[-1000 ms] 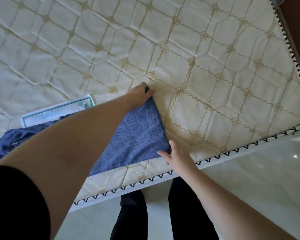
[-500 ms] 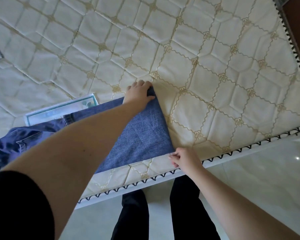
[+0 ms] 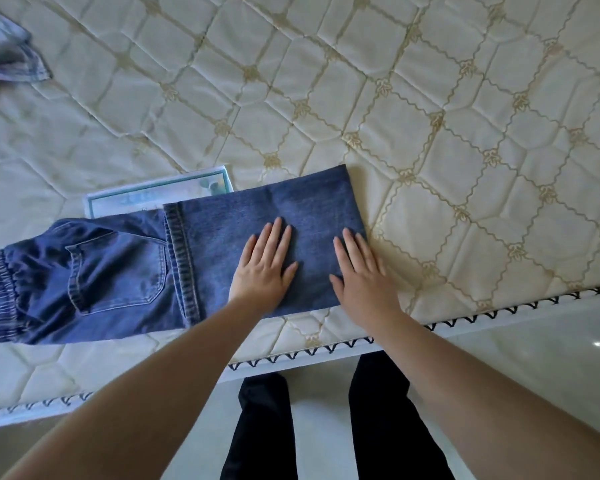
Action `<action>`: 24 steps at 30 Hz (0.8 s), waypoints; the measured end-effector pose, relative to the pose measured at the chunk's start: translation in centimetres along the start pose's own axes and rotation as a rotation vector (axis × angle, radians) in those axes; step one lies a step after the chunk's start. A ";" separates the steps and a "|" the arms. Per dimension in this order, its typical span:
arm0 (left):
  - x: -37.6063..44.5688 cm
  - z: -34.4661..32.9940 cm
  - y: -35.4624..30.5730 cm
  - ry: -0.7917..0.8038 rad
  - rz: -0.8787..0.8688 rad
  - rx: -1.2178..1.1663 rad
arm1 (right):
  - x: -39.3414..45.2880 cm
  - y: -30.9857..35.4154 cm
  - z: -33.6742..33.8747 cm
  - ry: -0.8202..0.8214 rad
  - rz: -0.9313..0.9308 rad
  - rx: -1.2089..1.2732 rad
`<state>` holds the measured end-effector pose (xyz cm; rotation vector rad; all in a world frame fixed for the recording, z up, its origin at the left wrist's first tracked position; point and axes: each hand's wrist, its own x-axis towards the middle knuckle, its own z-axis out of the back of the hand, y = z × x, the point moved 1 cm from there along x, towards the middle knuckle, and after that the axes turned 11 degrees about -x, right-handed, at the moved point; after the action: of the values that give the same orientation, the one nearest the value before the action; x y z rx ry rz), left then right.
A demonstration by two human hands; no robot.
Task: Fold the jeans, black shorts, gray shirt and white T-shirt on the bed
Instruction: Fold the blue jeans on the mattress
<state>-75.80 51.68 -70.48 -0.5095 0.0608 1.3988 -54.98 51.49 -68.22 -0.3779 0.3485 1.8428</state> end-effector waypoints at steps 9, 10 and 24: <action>-3.9 2.9 4.1 0.031 0.093 -0.210 | 1.6 7.1 5.0 -0.045 0.033 0.157; -4.4 3.7 5.0 0.010 0.099 -0.268 | 2.1 8.3 5.4 -0.039 0.047 0.225; -15.3 8.5 20.4 -0.244 0.390 -0.497 | 6.6 24.9 7.7 0.405 -0.279 1.414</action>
<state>-100.23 42.44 -64.00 -0.7586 -0.4140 1.8607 -81.30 53.15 -62.89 0.2050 1.6252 0.8779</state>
